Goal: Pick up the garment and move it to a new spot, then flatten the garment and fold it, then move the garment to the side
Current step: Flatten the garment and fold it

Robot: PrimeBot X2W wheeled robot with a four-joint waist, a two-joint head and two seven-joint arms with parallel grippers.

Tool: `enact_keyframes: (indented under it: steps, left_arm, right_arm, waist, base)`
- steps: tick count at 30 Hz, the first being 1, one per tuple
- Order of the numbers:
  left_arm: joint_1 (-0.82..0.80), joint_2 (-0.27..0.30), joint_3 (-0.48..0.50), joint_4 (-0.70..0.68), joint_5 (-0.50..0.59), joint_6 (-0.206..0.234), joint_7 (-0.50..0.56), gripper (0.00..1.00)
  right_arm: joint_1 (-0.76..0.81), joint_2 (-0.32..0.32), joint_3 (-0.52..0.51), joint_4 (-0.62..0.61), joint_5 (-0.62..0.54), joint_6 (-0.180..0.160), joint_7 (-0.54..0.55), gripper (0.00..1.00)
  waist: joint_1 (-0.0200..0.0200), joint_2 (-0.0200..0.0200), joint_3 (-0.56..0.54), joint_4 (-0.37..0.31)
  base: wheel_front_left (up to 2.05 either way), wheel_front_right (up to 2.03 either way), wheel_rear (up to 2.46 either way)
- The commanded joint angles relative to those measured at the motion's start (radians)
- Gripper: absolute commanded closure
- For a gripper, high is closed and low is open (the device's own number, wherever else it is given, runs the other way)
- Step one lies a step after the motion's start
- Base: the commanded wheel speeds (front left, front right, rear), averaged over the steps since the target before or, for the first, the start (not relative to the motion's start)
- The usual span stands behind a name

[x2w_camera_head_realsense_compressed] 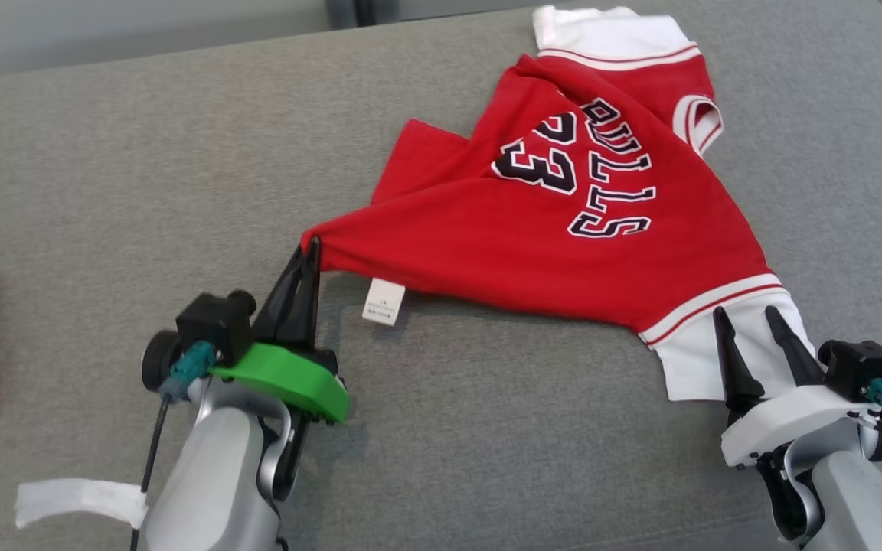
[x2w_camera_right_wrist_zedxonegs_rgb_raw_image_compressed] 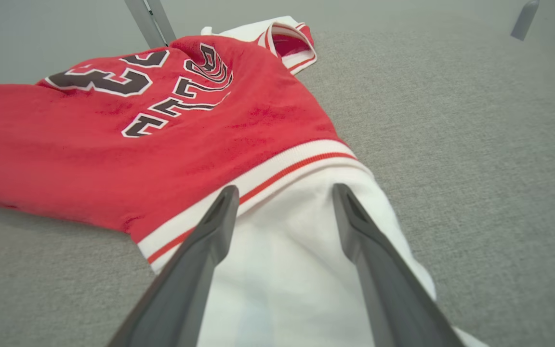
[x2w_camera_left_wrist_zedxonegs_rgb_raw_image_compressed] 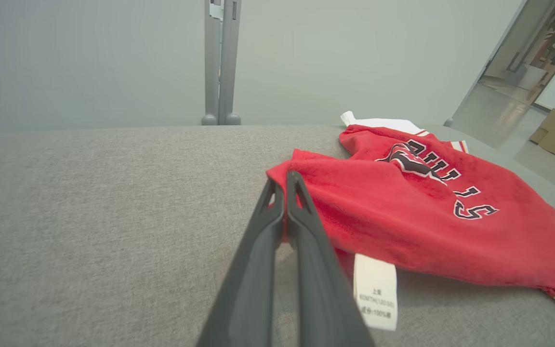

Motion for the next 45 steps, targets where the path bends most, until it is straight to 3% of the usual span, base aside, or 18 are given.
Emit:
enact_keyframes:
  steps: [1, 11, 12, 13, 14, 20, 27, 36, 45]
  left_arm:
    - [0.037, 0.004, -0.007, -0.006, -0.008, -0.004, 0.0, 1.0]
    - [0.239, 0.004, -0.07, 0.105, -0.092, -0.005, 0.0, 1.0]
    - [0.256, 0.004, -0.087, 0.135, -0.11, -0.005, 0.0, 0.95]
    - [0.264, 0.005, -0.103, 0.166, -0.133, -0.005, 0.0, 0.28]
    - [0.249, 0.005, -0.114, 0.191, -0.155, -0.003, 0.0, 0.0]
    - [0.192, 0.009, -0.063, 0.155, -0.109, 0.028, 0.0, 0.0]
    - [0.068, 0.016, -0.018, 0.137, -0.042, 0.02, 0.0, 0.0]
    - [-0.259, 0.01, -0.07, 0.352, 0.014, 0.004, 0.0, 0.0]
    - [-0.456, 0.005, -0.146, 0.582, -0.034, -0.004, 0.0, 0.0]
  right_arm:
    - [0.019, 0.004, 0.0, 0.01, -0.005, -0.001, 0.0, 0.0]
    - [0.056, 0.025, 0.001, 0.054, -0.007, -0.001, 0.0, 0.0]
    - [0.057, 0.025, 0.0, 0.056, -0.008, -0.001, -0.001, 0.0]
    - [0.059, 0.025, 0.002, 0.06, -0.009, -0.001, 0.0, 0.0]
    - [0.063, 0.021, 0.007, 0.063, -0.007, -0.001, 0.0, 0.0]
    - [0.058, 0.01, 0.014, 0.056, -0.008, -0.001, 0.0, 0.0]
    - [0.033, 0.013, 0.036, 0.046, -0.003, -0.001, 0.0, 0.0]
    - [-0.048, 0.008, 0.082, 0.011, -0.001, -0.001, 0.0, 0.0]
    - [-0.106, 0.032, 0.112, -0.022, 0.011, -0.001, 0.0, 0.0]
  waist:
    - [0.0, 0.0, -0.085, 0.114]
    - [0.0, 0.0, -0.143, 0.227]
    - [0.0, 0.0, -0.147, 0.23]
    - [0.0, 0.0, -0.151, 0.232]
    - [0.0, 0.0, -0.157, 0.233]
    - [0.0, 0.0, -0.154, 0.205]
    - [0.0, 0.0, -0.118, 0.143]
    - [0.0, 0.0, 0.006, -0.005]
    - [0.0, 0.0, 0.103, -0.129]
  base:
    - [0.0, 0.0, 0.0]
    - [0.0, 0.0, 0.0]
    - [0.0, 0.0, 0.0]
    - [0.0, 0.0, 0.0]
    - [0.0, 0.0, 0.0]
    - [0.0, 0.0, 0.0]
    - [0.0, 0.0, 0.0]
    - [0.0, 0.0, 0.0]
    - [0.0, 0.0, 0.0]
